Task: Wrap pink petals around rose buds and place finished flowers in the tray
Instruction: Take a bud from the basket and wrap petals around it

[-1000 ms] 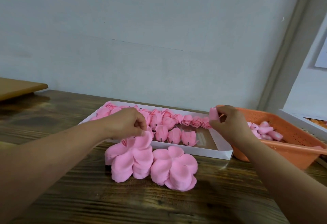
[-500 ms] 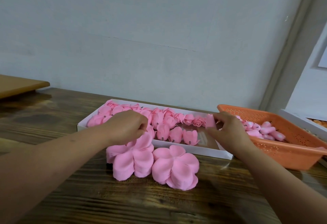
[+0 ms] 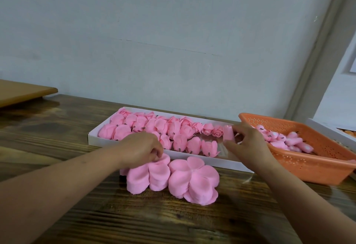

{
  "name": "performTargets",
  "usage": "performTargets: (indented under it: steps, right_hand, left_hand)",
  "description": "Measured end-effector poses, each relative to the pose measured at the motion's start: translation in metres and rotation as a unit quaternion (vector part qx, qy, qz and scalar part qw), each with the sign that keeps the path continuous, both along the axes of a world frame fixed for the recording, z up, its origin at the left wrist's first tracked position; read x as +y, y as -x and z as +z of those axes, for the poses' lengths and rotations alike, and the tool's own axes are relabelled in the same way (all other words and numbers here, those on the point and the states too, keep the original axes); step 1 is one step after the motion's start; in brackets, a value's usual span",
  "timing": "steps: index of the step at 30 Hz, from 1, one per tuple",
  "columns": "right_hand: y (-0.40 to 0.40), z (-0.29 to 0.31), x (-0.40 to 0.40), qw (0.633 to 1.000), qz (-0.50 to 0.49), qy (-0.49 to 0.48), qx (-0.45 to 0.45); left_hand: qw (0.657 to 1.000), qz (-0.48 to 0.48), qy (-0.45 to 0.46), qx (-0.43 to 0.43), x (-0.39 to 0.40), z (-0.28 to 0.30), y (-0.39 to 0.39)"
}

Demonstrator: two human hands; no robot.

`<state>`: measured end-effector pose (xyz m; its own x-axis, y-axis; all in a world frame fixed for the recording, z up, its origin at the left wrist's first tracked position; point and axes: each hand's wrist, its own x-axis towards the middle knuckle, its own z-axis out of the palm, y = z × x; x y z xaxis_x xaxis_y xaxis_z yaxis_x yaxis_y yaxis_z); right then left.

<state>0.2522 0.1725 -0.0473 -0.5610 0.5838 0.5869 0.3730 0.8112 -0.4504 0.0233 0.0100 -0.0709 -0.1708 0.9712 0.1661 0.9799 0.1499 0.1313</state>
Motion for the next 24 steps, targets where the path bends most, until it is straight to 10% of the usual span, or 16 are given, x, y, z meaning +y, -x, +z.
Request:
performTargets:
  steps: [24]
  right_hand:
    - [-0.008, -0.007, -0.011, 0.999, 0.002, 0.038, 0.024]
  left_hand:
    - [1.000, -0.007, 0.001, -0.008, -0.002, -0.001, -0.003]
